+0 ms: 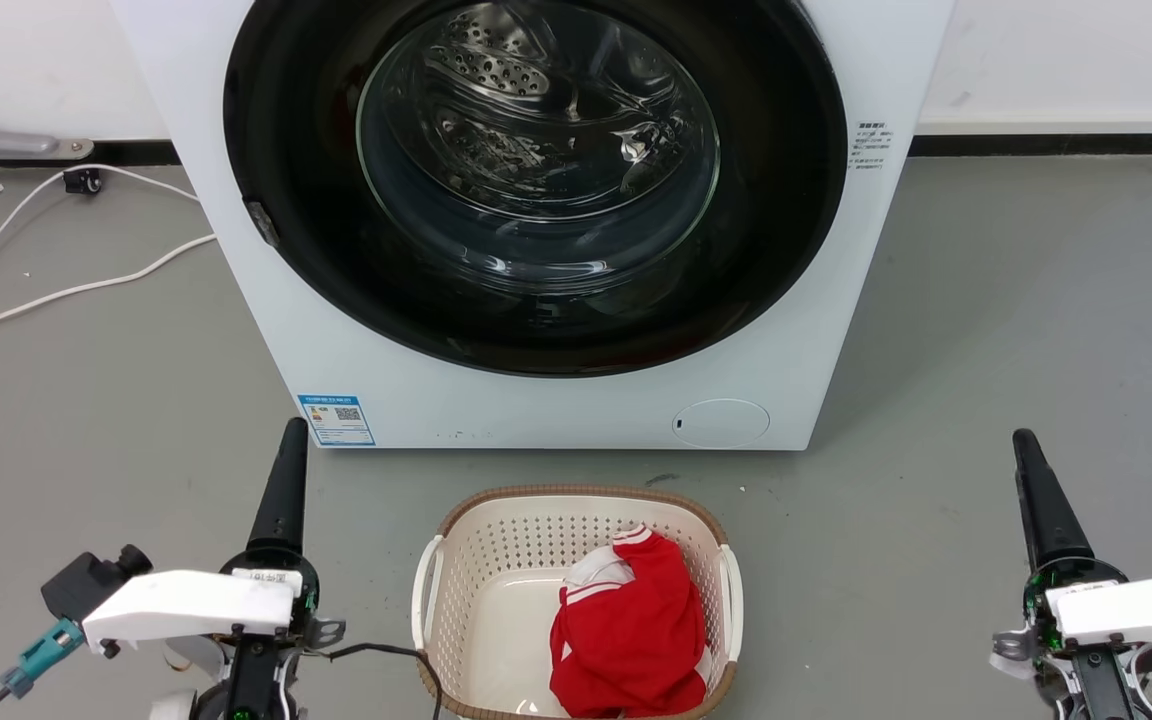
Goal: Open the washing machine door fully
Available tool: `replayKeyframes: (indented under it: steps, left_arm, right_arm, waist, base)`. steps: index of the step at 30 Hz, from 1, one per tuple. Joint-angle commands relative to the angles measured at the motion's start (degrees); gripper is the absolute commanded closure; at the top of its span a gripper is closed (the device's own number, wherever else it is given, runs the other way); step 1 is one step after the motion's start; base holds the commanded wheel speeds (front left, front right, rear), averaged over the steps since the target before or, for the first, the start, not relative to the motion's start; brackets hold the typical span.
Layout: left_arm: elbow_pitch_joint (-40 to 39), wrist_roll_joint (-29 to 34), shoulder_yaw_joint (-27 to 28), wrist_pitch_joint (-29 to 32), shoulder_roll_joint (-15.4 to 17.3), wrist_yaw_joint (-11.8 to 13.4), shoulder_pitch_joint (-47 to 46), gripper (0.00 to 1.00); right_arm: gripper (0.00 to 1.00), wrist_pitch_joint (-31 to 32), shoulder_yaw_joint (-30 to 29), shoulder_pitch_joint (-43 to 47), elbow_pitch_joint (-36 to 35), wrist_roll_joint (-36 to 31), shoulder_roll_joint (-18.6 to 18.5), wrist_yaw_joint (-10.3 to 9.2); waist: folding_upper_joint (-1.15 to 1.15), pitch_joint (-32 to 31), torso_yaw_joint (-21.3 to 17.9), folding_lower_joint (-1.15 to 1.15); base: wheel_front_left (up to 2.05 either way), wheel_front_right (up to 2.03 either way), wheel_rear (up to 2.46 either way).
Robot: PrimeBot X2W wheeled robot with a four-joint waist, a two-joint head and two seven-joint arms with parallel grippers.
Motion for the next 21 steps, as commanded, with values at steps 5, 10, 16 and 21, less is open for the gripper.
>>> replayKeyframes:
  steps: [5,10,16,21]
  left_arm:
    - [-2.44,6.62,-0.22,-1.37,0.62,-0.11,-2.09,0.00]
    - [-3.09,13.14,-1.02,-2.44,1.18,-0.12,-2.06,0.00]
    - [-2.59,21.11,-2.12,-3.72,1.59,-0.13,-1.77,0.00]
    - [-2.26,29.18,-3.47,-5.07,1.60,-0.14,-1.75,0.00]
  right_arm:
    - [0.00,-1.35,0.67,-1.19,-3.59,-9.65,-0.12,0.00]
    - [0.00,-2.46,2.25,-0.58,-5.09,-19.03,-0.12,0.00]
    - [0.00,-3.69,3.46,0.38,-5.02,-27.30,-0.11,0.00]
    - [0.00,-4.42,3.37,0.90,-4.23,-33.89,-0.09,0.00]
  waist:
    - [0.00,-0.06,0.02,0.00]
    - [0.00,-0.14,0.06,0.00]
    - [0.00,-0.27,0.11,0.00]
    - [0.00,-0.34,0.13,0.00]
  base:
    - [0.00,0.00,0.00]
    - [0.00,0.00,0.00]
    - [0.00,0.00,0.00]
    - [0.00,0.00,0.00]
